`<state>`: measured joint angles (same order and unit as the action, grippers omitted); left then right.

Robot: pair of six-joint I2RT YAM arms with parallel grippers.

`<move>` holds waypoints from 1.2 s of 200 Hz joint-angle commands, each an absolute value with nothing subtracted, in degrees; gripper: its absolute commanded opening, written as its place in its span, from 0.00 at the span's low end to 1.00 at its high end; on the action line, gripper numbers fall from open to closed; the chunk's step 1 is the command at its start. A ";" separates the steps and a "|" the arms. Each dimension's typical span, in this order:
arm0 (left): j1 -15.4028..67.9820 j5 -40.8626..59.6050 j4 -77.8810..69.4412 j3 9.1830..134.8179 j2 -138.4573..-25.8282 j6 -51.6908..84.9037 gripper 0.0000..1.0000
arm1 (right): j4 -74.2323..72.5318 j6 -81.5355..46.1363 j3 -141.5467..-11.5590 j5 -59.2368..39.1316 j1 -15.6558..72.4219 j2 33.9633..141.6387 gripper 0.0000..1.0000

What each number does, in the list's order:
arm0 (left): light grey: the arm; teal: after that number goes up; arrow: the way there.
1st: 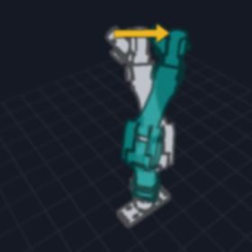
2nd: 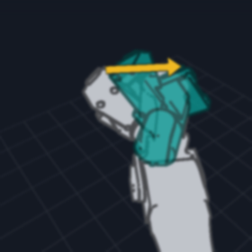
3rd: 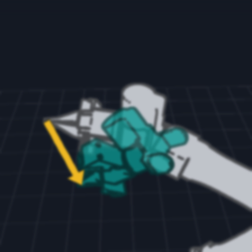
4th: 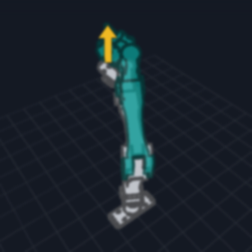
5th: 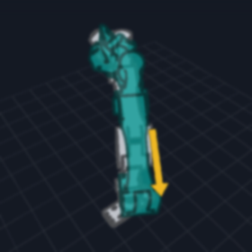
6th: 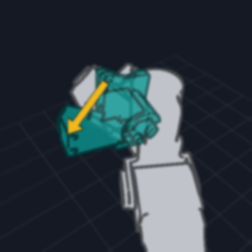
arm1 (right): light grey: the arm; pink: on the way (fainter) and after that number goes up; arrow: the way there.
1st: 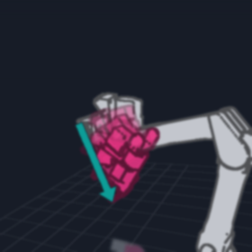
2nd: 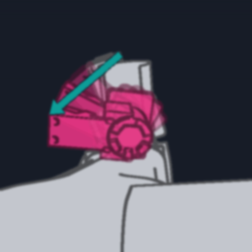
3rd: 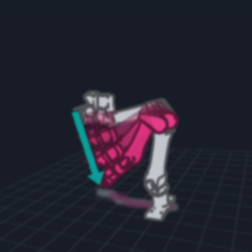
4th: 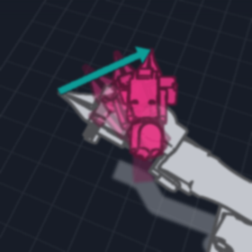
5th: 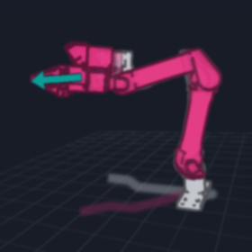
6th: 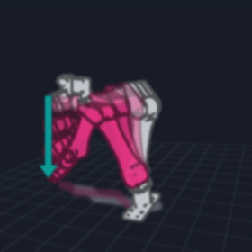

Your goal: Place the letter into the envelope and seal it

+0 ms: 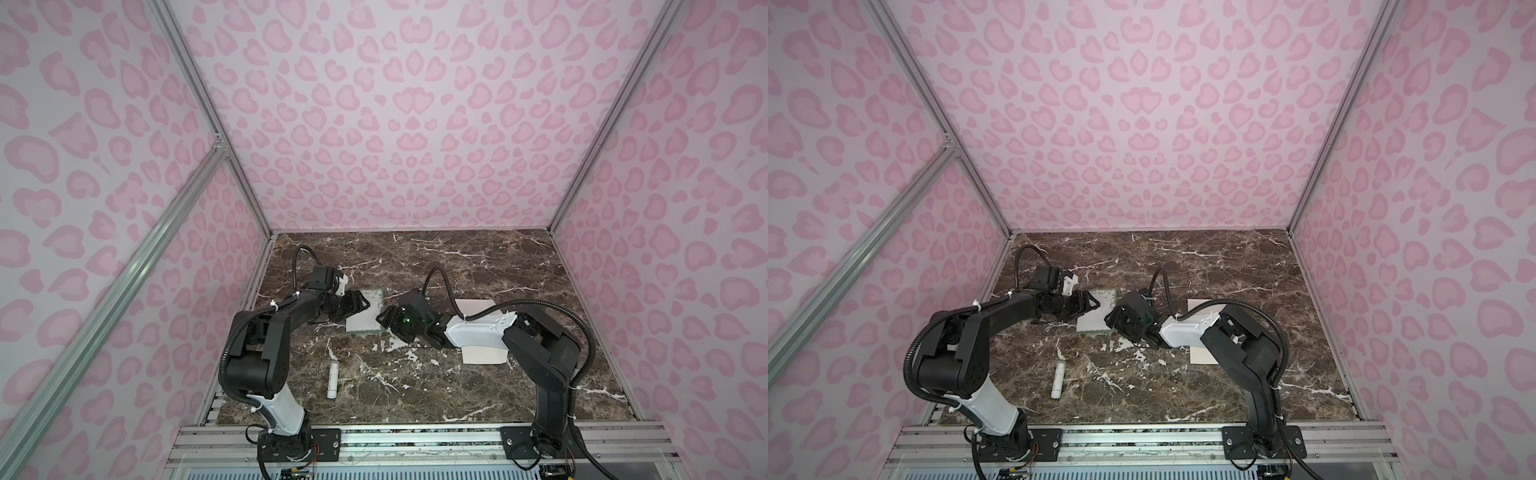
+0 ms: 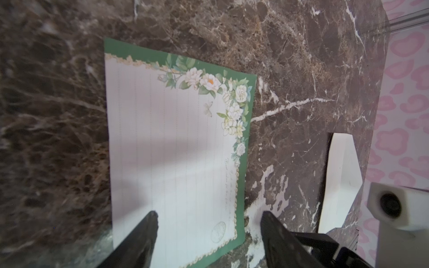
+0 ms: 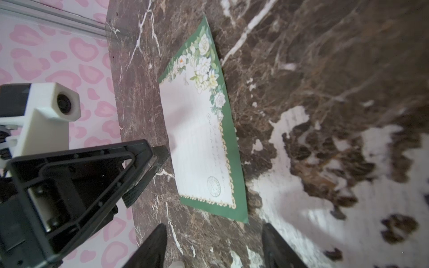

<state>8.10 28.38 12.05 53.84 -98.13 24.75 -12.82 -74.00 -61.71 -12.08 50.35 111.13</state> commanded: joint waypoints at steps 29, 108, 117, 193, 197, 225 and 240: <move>8.00 28.93 10.54 54.32 -99.63 23.17 0.68 | -16.23 -76.07 -62.08 -13.89 50.40 113.11 0.67; 7.91 28.34 10.98 54.39 -101.86 23.61 0.64 | -17.30 -77.73 -61.56 -14.06 50.44 114.06 0.67; 7.91 28.23 11.15 54.40 -101.95 23.58 0.64 | -17.39 -77.86 -61.42 -13.97 50.45 114.16 0.67; 7.91 28.10 12.11 54.85 -102.66 23.48 0.63 | -18.81 -78.39 -61.38 -13.56 50.27 115.64 0.66; 7.91 28.04 12.20 54.92 -102.73 23.48 0.63 | -18.93 -78.43 -61.35 -13.61 50.27 115.66 0.66; 7.91 28.28 12.30 54.93 -103.16 23.38 0.63 | -19.85 -78.91 -60.88 -13.28 50.02 115.75 0.65; 7.91 28.36 12.47 55.02 -103.44 23.42 0.63 | -20.33 -79.01 -60.65 -13.11 49.86 115.75 0.65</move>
